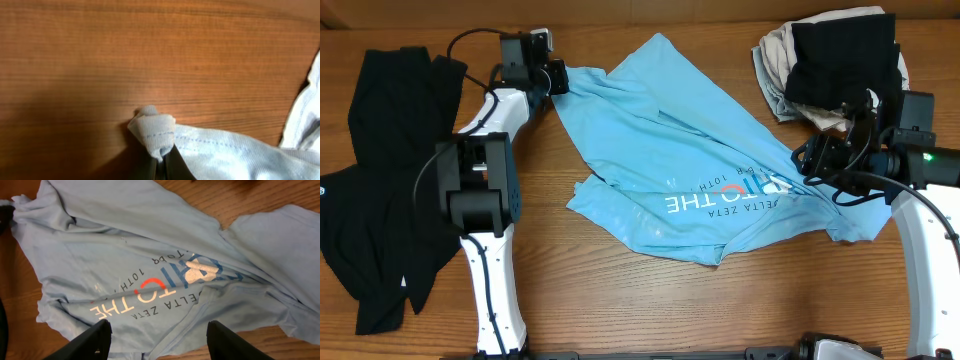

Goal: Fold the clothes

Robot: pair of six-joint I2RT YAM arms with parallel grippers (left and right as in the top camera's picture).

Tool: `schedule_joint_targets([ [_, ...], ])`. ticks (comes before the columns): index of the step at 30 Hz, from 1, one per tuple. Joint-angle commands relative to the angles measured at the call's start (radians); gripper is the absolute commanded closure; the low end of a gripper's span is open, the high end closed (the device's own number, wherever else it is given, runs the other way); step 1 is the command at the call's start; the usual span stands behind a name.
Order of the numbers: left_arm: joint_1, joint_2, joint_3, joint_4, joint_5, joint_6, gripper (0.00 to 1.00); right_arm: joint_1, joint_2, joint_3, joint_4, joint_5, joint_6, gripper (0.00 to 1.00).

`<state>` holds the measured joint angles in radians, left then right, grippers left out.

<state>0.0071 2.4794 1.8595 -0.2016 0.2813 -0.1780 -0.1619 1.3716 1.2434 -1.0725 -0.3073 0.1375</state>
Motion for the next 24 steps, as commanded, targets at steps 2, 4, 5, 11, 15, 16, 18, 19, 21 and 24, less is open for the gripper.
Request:
schedule_joint_targets([
  [2,0.053,-0.064,0.018,-0.186,-0.010,-0.017,0.96,0.013,-0.019,0.009,0.005,-0.006,-0.003,0.36],
  [4,0.089,-0.138,0.042,-0.288,-0.030,-0.017,0.96,0.029,-0.019,0.009,0.005,-0.009,-0.003,0.36],
  [5,0.107,-0.177,0.056,-0.339,-0.030,-0.016,0.96,0.041,-0.019,0.009,0.005,-0.009,-0.003,0.36],
  [11,0.214,-0.416,0.152,-0.643,-0.030,0.021,0.96,0.132,-0.016,0.009,0.038,-0.008,0.022,0.37],
  [15,0.263,-0.578,0.174,-0.748,-0.029,0.021,0.96,0.213,0.018,0.009,0.054,0.006,0.049,0.40],
  [16,0.269,-0.615,0.174,-0.762,-0.030,0.021,0.96,0.235,0.034,0.008,0.053,0.014,0.050,0.40],
  [18,0.270,-0.682,0.174,-0.783,-0.030,0.033,0.96,0.280,0.079,0.008,0.050,0.019,0.049,0.41],
  [19,0.270,-0.712,0.174,-0.791,-0.030,0.045,0.96,0.303,0.105,0.008,0.049,0.018,0.049,0.40],
  [21,0.267,-0.761,0.174,-0.806,-0.031,0.051,0.96,0.352,0.164,0.008,0.046,0.018,0.049,0.41],
  [24,0.267,-0.811,0.174,-0.834,-0.030,0.051,0.96,0.431,0.255,0.008,0.047,0.018,0.049,0.40],
])
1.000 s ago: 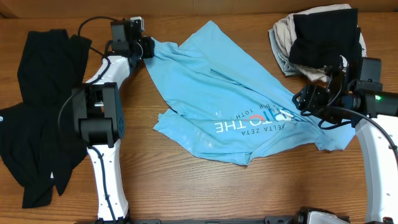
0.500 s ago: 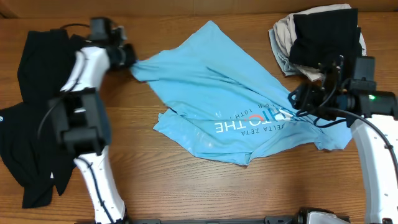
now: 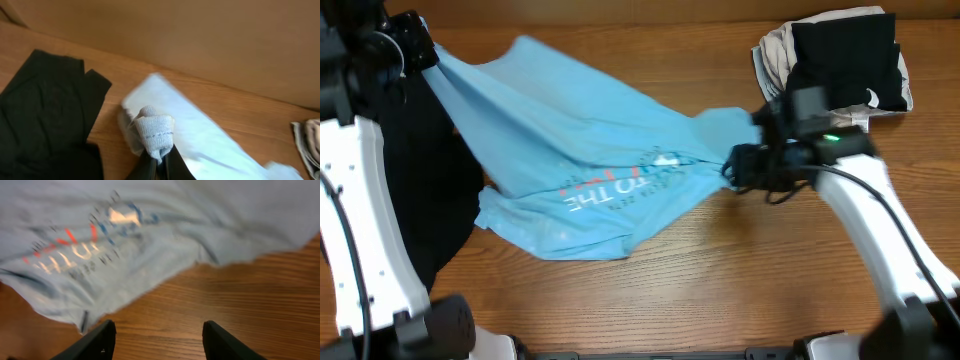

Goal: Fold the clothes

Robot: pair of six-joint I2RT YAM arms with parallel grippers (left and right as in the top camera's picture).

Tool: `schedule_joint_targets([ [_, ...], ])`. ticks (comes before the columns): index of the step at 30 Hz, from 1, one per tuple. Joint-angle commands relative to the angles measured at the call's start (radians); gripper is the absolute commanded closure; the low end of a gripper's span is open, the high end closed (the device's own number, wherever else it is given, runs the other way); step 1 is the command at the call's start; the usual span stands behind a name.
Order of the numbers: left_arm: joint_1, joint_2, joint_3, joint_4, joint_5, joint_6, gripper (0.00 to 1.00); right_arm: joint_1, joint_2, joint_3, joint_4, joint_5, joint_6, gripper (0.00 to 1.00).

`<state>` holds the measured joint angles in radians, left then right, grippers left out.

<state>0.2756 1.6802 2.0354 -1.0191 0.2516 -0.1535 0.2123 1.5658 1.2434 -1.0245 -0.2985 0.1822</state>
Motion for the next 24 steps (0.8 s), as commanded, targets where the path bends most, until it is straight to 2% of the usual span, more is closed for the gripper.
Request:
schedule_joint_targets([
  [1,-0.002,-0.022,-0.002,-0.026,0.000,0.026,0.96,0.082,0.089,0.008,0.002,0.009,0.005,0.39],
  [8,-0.002,-0.031,-0.002,-0.085,0.000,0.026,0.96,0.204,0.264,0.008,0.087,0.055,0.004,0.38],
  [10,-0.002,-0.031,-0.002,-0.095,0.000,0.027,0.96,0.221,0.300,0.008,0.123,0.080,0.004,0.34],
  [14,-0.002,-0.031,-0.002,-0.107,0.000,0.027,0.96,0.227,0.342,0.008,0.187,0.106,0.000,0.32],
  [20,-0.002,-0.031,-0.003,-0.108,0.000,0.027,0.96,0.226,0.397,0.008,0.242,0.175,-0.028,0.23],
  [24,-0.002,-0.031,-0.003,-0.108,-0.001,0.027,0.96,0.226,0.423,0.008,0.254,0.217,-0.030,0.23],
])
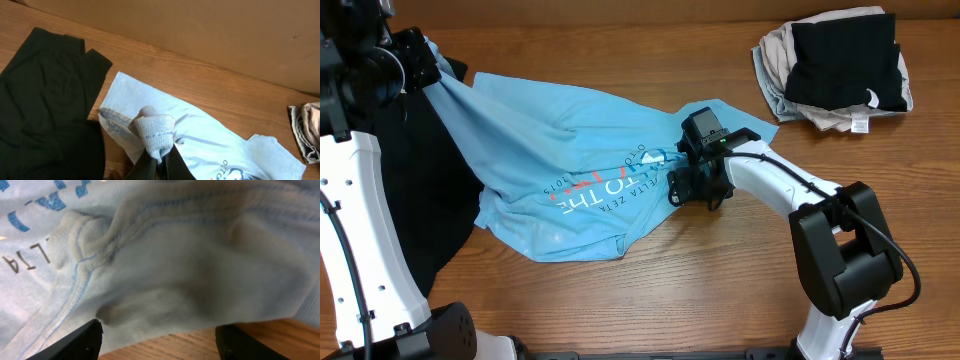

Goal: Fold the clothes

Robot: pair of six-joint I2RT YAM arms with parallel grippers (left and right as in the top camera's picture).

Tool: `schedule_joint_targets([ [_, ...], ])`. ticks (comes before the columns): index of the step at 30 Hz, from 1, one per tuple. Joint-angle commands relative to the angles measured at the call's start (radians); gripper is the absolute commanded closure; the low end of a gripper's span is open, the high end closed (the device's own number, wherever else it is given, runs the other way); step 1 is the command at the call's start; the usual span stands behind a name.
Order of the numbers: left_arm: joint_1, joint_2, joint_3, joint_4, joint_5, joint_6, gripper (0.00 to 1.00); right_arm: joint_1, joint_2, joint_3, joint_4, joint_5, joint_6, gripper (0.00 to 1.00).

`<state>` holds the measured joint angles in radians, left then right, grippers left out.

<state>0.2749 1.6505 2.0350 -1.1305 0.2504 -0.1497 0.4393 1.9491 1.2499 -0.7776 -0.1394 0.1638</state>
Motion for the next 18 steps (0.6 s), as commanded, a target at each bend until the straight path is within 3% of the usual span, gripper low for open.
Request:
schedule_joint_targets([
  [1,-0.001,-0.001,-0.002,0.003,0.000,0.023,0.96,-0.001,0.046,0.002,0.016,0.061,-0.012,0.25],
  [9,0.000,-0.001,-0.002,-0.010,-0.060,0.024,0.96,-0.003,0.052,0.003,0.063,0.124,0.031,0.65],
  [12,0.000,-0.001,-0.002,-0.020,-0.085,0.024,0.96,-0.018,0.052,0.019,0.043,0.145,0.078,0.95],
  [18,0.000,-0.001,-0.002,-0.032,-0.105,0.023,0.96,-0.135,0.037,0.148,-0.092,0.084,0.128,0.96],
])
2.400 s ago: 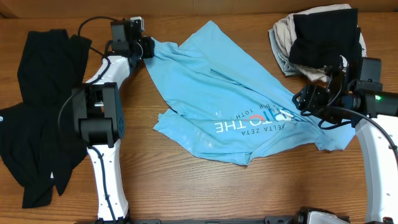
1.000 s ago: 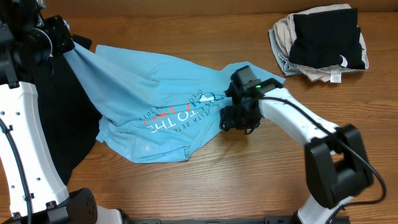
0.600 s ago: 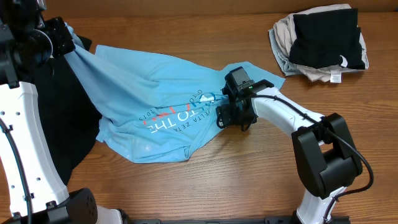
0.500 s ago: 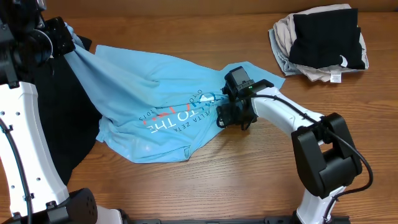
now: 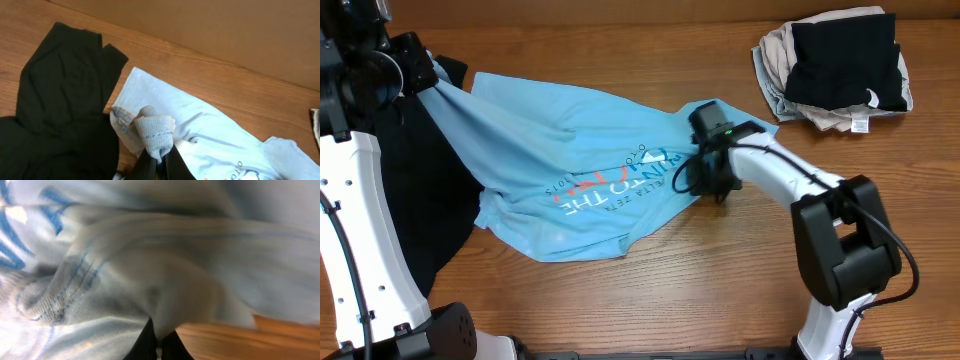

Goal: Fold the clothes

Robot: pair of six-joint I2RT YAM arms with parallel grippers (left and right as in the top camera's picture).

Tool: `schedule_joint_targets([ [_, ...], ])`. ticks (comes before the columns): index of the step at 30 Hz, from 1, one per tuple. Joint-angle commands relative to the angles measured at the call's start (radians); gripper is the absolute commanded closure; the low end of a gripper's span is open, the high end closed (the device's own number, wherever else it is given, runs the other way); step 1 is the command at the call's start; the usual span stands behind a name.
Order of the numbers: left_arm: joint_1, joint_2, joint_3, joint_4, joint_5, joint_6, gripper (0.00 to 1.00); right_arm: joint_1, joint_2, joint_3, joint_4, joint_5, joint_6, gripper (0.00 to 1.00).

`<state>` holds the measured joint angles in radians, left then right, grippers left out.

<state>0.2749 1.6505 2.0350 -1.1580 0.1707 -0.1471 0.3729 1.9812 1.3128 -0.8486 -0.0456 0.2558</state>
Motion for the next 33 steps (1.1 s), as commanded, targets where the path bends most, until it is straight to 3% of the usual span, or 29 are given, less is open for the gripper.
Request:
schedule_joint_targets([
  [1,0.000,-0.001,-0.002,-0.011,-0.025,0.020,0.96,-0.097,0.005,0.120,-0.045,-0.018,0.031,0.96],
  [6,-0.010,0.020,-0.007,-0.103,-0.025,0.018,0.96,-0.245,0.005,0.281,-0.074,-0.075,-0.030,0.96],
  [12,-0.038,0.080,-0.114,-0.136,-0.025,0.005,0.96,-0.330,0.005,0.327,-0.004,-0.087,-0.082,0.96],
  [15,-0.049,0.113,-0.198,-0.079,-0.024,-0.019,0.96,-0.340,0.005,0.362,-0.058,-0.087,-0.098,0.86],
  [18,-0.055,0.151,-0.240,-0.023,-0.021,-0.031,0.96,-0.329,-0.002,0.432,-0.165,-0.095,-0.105,0.67],
  [22,-0.055,0.193,-0.240,0.017,-0.021,-0.037,0.96,-0.270,-0.035,0.518,-0.307,-0.168,-0.135,0.46],
  [27,-0.051,0.202,-0.240,0.059,-0.025,-0.037,0.96,-0.098,-0.060,0.520,-0.389,-0.207,-0.156,0.41],
  [33,-0.051,0.202,-0.240,0.085,-0.025,-0.037,0.96,0.199,-0.039,0.447,-0.335,-0.191,-0.125,0.40],
])
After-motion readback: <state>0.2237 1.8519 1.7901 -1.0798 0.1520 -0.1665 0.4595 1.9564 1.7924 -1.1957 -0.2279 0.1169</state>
